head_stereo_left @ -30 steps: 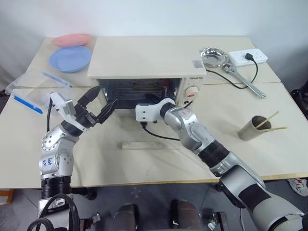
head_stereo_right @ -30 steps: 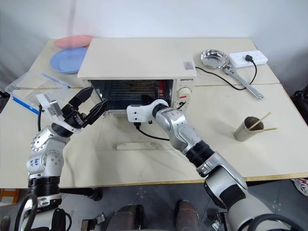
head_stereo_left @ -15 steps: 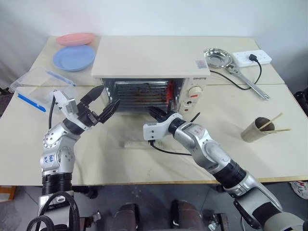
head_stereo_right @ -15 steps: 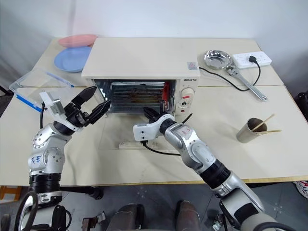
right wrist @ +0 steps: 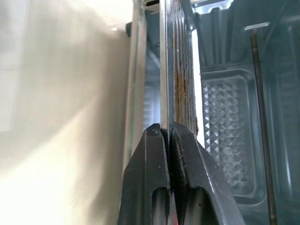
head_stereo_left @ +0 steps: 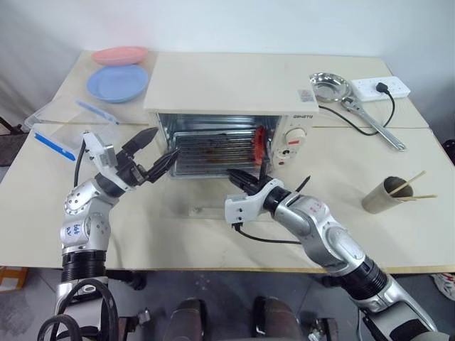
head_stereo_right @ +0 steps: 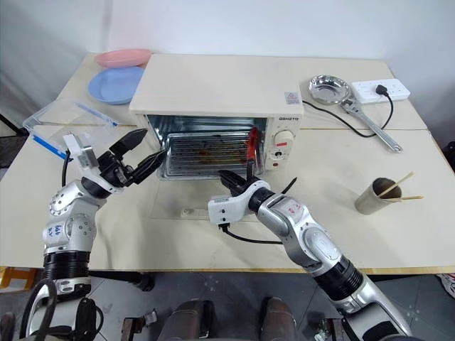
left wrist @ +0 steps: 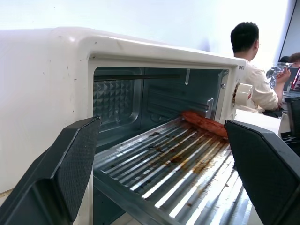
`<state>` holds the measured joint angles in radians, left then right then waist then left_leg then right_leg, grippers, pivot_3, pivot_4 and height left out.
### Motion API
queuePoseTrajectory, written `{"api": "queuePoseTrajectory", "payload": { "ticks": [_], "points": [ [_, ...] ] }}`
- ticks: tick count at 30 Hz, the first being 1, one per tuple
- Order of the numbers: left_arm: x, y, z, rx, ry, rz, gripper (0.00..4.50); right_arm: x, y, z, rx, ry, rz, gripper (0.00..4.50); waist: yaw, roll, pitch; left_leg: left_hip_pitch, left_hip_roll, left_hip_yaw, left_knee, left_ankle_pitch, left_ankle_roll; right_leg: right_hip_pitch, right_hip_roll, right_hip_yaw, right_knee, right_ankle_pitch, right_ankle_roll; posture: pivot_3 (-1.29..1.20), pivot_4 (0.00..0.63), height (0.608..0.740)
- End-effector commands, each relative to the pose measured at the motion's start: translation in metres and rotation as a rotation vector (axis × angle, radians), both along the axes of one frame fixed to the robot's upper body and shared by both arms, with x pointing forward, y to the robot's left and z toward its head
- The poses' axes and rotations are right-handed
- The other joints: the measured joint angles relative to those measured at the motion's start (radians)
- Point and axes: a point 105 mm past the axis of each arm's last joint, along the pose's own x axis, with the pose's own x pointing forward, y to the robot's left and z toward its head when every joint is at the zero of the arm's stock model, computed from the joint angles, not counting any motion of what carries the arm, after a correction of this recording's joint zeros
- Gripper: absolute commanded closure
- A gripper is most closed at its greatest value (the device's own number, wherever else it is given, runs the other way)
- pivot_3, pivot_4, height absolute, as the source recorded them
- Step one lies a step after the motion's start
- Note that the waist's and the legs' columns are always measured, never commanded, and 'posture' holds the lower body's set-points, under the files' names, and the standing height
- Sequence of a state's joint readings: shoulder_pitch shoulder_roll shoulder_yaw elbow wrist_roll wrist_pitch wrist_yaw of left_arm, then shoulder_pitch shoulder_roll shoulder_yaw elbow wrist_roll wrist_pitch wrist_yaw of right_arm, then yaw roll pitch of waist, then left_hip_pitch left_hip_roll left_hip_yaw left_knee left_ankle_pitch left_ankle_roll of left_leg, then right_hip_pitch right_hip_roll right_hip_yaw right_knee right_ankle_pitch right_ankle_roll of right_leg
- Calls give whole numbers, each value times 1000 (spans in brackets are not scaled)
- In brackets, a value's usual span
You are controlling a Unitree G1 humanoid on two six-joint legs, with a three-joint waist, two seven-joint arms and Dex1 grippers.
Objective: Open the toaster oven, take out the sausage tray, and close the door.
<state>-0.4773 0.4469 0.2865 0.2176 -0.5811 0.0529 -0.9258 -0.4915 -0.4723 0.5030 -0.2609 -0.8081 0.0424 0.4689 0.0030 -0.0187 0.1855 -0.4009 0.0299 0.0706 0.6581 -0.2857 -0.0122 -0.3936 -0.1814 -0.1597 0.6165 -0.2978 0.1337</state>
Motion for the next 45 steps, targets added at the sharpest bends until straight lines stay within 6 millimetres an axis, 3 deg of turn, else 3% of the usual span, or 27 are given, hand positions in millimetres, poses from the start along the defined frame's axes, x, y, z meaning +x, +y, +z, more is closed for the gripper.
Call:
{"api": "queuePoseTrajectory", "payload": {
  "ticks": [1, 14, 25, 28, 34, 38, 45],
  "points": [
    [4, 15, 10, 5, -25, 61, 0, -9, -9, 19, 16, -73, 8, 4467, 0, 0, 0, 0, 0, 0, 0, 0, 0, 0, 0, 0, 0, 0, 0, 0, 150, 740],
    [-1, 21, 8, -3, 5, 59, 0, -30, -13, 18, 17, -52, 80, 4467, -6, 0, 0, 0, 1, 0, 2, 0, 0, 0, 0, 1, 2, 0, 0, 0, 150, 740],
    [-52, 39, -2, -84, 297, 44, 0, -45, -17, 25, 34, -94, 194, 4467, -8, -1, 1, 0, 1, -2, 2, 0, 0, 0, 0, 1, 2, 0, 0, 0, 150, 740],
    [-65, 34, -13, -77, 418, 36, 0, -47, -16, 24, 33, -84, 222, 4467, -8, -1, 1, 0, 1, -2, 2, 0, 0, 1, 0, 2, 2, 0, 0, 0, 150, 740],
    [-75, 24, -9, -218, 498, 14, 0, -51, -15, 24, 25, -83, 270, 4467, -6, -1, 1, 1, 1, -3, 2, 0, 0, 1, 0, 2, 2, 0, 0, 0, 150, 740],
    [-88, -2, -20, -396, 764, -163, 0, -59, -15, 20, -11, -72, 348, 4467, -6, -1, 1, 2, 1, -7, 2, 0, 0, 2, 0, 3, 2, 0, 0, 0, 150, 740],
    [-90, -15, -31, -448, 924, -221, 0, -62, -14, 21, -20, -64, 400, 4467, -6, -1, 1, 9, 1, -6, 1, 0, 0, 5, 0, 7, 2, 0, 0, 0, 150, 740]
  ]
}}
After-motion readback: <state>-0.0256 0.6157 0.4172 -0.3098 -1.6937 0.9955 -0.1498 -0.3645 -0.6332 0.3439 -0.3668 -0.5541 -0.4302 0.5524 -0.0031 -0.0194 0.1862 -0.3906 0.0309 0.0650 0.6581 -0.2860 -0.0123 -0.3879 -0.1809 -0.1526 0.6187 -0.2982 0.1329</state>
